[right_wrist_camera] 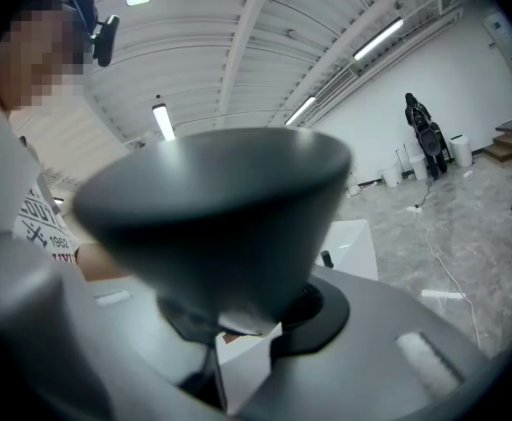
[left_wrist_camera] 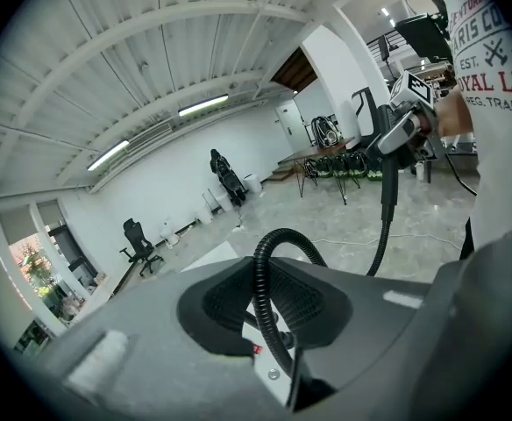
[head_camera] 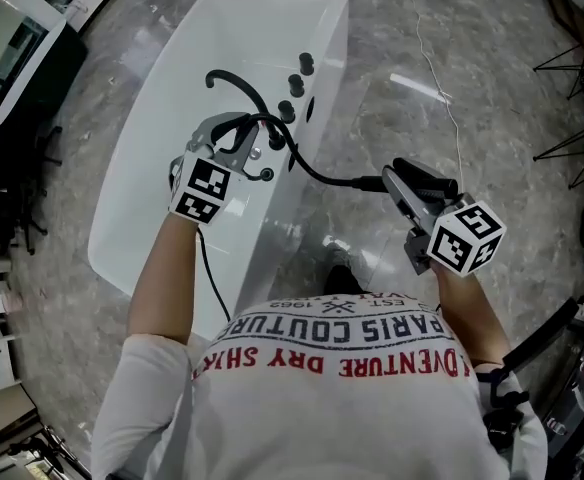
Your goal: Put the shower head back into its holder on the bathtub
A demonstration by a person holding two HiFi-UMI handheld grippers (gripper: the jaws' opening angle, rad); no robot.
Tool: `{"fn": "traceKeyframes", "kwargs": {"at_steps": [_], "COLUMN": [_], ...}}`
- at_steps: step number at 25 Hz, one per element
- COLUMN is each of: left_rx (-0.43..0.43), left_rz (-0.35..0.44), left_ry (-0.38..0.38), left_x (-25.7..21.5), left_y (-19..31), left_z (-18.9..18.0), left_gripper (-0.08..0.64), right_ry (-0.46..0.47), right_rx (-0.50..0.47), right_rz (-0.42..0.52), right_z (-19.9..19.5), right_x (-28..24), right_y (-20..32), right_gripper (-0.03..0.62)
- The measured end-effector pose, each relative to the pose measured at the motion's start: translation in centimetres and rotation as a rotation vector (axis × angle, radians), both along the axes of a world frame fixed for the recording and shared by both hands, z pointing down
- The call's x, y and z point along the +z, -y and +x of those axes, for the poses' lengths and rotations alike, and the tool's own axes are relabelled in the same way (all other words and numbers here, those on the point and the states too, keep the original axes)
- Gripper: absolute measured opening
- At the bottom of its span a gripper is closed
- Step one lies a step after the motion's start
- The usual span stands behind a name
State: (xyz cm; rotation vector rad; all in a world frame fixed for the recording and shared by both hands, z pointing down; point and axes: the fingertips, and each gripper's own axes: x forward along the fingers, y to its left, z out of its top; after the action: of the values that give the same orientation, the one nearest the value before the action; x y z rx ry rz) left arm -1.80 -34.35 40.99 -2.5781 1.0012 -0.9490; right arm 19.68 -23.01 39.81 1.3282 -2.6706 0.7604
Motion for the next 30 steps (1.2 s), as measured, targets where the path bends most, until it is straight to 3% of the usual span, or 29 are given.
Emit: {"fn": "traceKeyframes", "kwargs": {"at_steps": [5, 10, 17, 30], "left_rx": [-0.028, -0.064, -0.122, -0.156], "left_rz": [0.002, 0.009, 0.03, -0.013], "left_ry": [-0.007, -0.006, -0.06, -0.175], "left_x": [1.0, 0.7, -0.5, 2.5], "left_y": [4.3, 5.8, 7.5, 10.5], "left_z": [2.2, 1.4, 0.2, -0.7], "left_gripper": [0.057, 0.057, 0.057, 0.057], "right_ry": [0.009, 0.008, 0.004, -0.036], "right_rx": [-0.019, -0.044, -0.07, -0.063], "right_rz": [-0.01, -0.01, 0.006, -0.059], "right_z": [2.2, 1.7, 1.0, -0.6], "right_x": [1.7, 1.4, 1.0, 3.0], "right_y": [4.0, 5.3, 6.0, 8.6], "right_gripper": [0.11, 0.11, 0.11, 0.11]}}
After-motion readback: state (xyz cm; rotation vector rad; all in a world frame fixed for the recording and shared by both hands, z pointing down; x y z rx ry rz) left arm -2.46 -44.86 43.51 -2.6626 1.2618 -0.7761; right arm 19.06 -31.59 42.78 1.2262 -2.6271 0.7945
